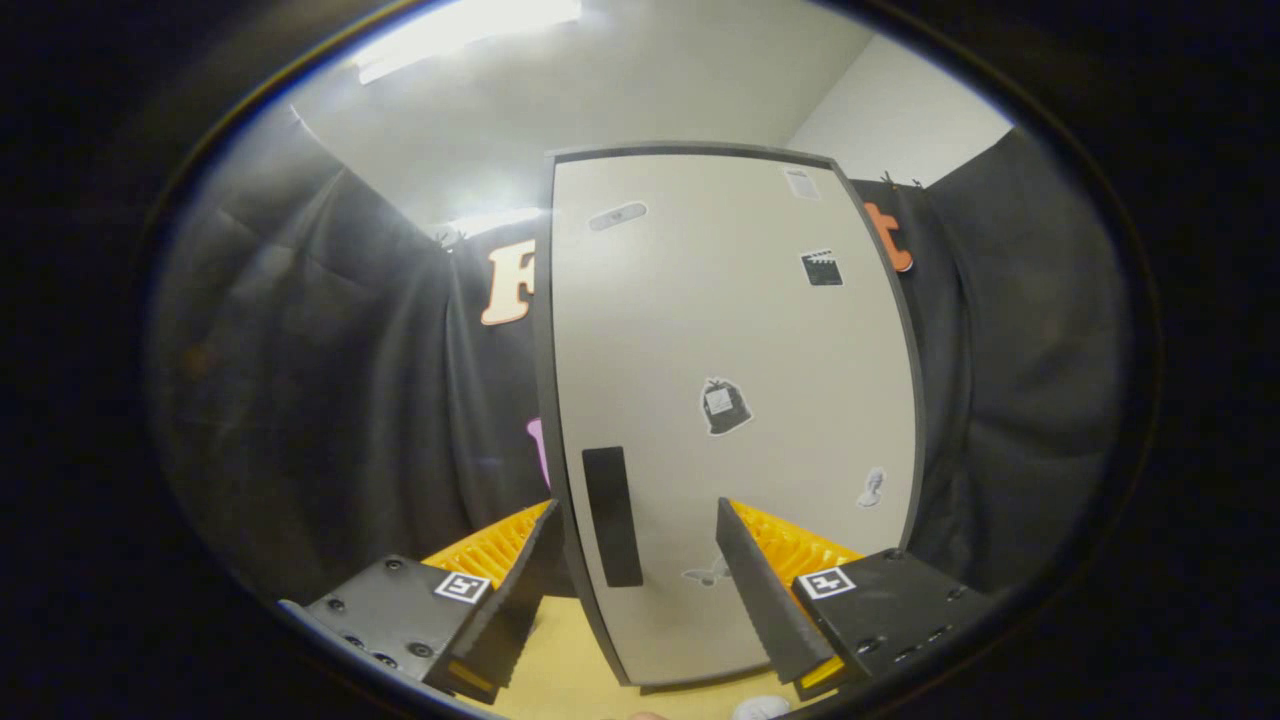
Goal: Open the shoe cabinet door, grab the shoes and put them into the shoe cabinet, then close the shoe cabinet door.
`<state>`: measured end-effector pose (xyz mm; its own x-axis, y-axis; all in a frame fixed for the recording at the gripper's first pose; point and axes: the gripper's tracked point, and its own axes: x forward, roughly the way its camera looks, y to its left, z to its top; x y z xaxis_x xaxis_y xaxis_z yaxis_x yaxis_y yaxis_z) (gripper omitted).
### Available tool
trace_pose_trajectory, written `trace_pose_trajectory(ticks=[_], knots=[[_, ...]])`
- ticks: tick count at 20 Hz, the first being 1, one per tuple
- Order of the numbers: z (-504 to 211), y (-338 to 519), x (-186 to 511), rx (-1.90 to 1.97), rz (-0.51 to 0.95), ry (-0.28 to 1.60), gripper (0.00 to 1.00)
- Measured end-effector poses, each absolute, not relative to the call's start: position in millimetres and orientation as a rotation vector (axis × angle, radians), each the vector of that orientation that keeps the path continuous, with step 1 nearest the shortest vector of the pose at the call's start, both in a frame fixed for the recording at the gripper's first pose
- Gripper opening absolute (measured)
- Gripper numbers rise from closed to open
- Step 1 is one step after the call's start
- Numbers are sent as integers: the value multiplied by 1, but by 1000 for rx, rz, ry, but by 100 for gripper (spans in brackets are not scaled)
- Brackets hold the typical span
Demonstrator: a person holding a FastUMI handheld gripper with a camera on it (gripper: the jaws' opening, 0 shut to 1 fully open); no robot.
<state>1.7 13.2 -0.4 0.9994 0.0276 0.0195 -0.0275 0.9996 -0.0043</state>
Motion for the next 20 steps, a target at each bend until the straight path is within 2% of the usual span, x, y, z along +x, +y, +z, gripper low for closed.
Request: trace_pose_trajectory(ticks=[20], knots=[[-45,32,84,-41,57,74,67]])
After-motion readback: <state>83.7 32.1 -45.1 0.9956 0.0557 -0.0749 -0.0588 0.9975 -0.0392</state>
